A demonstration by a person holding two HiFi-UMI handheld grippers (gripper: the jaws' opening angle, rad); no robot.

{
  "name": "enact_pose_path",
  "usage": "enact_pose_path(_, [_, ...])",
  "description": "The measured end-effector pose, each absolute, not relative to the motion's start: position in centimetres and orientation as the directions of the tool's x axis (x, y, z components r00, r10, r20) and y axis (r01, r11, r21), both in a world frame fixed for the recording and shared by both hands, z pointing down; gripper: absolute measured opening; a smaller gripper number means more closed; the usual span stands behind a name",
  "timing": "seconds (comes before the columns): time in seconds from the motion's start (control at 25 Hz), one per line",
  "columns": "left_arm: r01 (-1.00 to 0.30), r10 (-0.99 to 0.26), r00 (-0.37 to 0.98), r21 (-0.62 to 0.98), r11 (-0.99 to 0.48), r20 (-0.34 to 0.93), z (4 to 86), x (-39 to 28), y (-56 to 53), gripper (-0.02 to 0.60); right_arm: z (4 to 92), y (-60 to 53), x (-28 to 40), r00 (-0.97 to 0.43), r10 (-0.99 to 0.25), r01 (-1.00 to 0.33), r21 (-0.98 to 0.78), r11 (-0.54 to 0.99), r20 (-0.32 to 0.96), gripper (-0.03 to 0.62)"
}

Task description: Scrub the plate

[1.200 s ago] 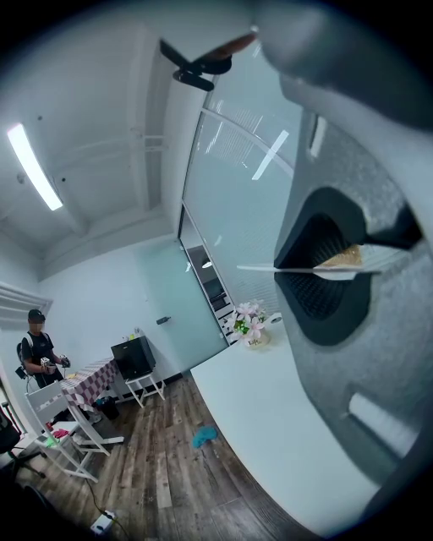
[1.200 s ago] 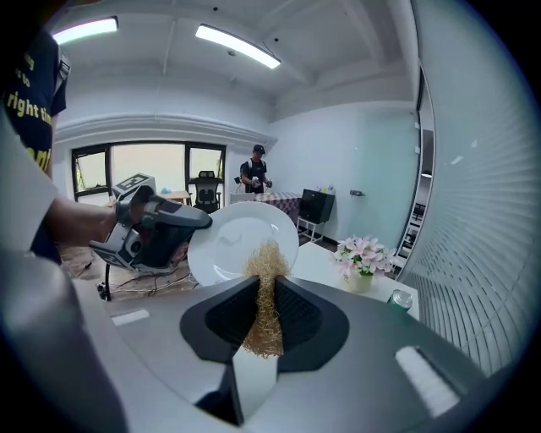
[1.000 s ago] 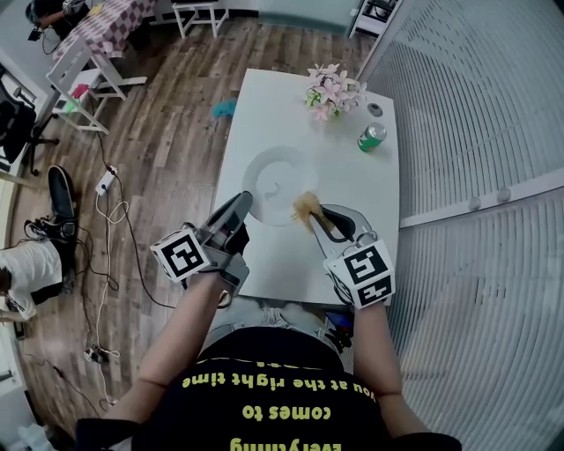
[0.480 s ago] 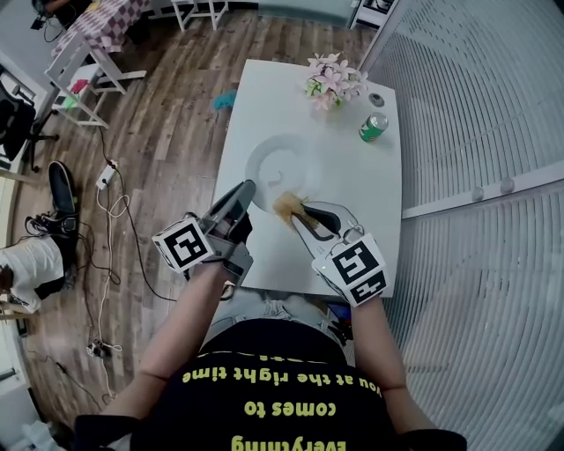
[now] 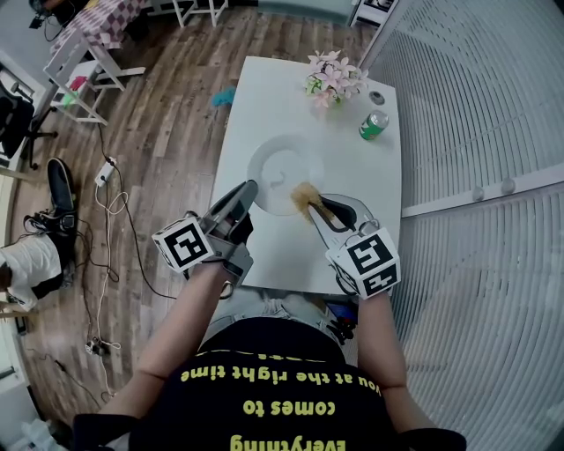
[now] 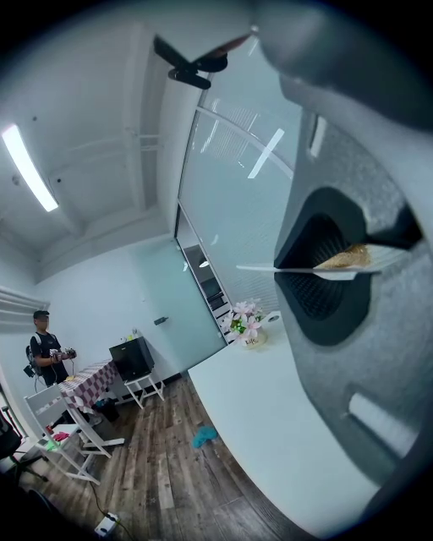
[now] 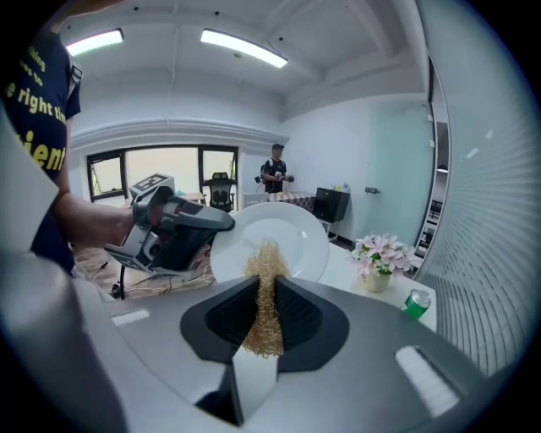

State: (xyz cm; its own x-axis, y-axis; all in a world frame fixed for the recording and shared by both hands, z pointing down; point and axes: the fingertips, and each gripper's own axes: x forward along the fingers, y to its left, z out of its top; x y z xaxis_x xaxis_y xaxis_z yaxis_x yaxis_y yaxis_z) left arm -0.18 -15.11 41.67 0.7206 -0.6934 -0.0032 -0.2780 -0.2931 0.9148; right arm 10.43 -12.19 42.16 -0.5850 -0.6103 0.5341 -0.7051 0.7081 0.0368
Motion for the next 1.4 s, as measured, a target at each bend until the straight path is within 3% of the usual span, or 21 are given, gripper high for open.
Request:
enact_pose_path(0.32, [-0.294,-0.681,0.732,0.908,-0.298,0.014,42.0,0.1,-14.9,0.015,42.0,-13.8,13.4,-0.506,-0.672,-0.771,0.066,0.633,0.542,0.06])
enact_pose_path(0.92, [-0.298,-0.675,0.738,0.896,-0.33,-0.004,41.8,0.5,-15.4,0.015,41.8,-10.9,5.0,-0.64,-0.543,-0.613,0.065,0.788,0.544,0.06])
enact_pose_path(1.4, [-0.298,-0.65,0.759,0.876,-0.378,-0.022,41.3,0.2,-15.2,0.015,41.2,-14.2,11.2,-0.518,-0.659,-0.744,0.094,0.662,0.545,0.06])
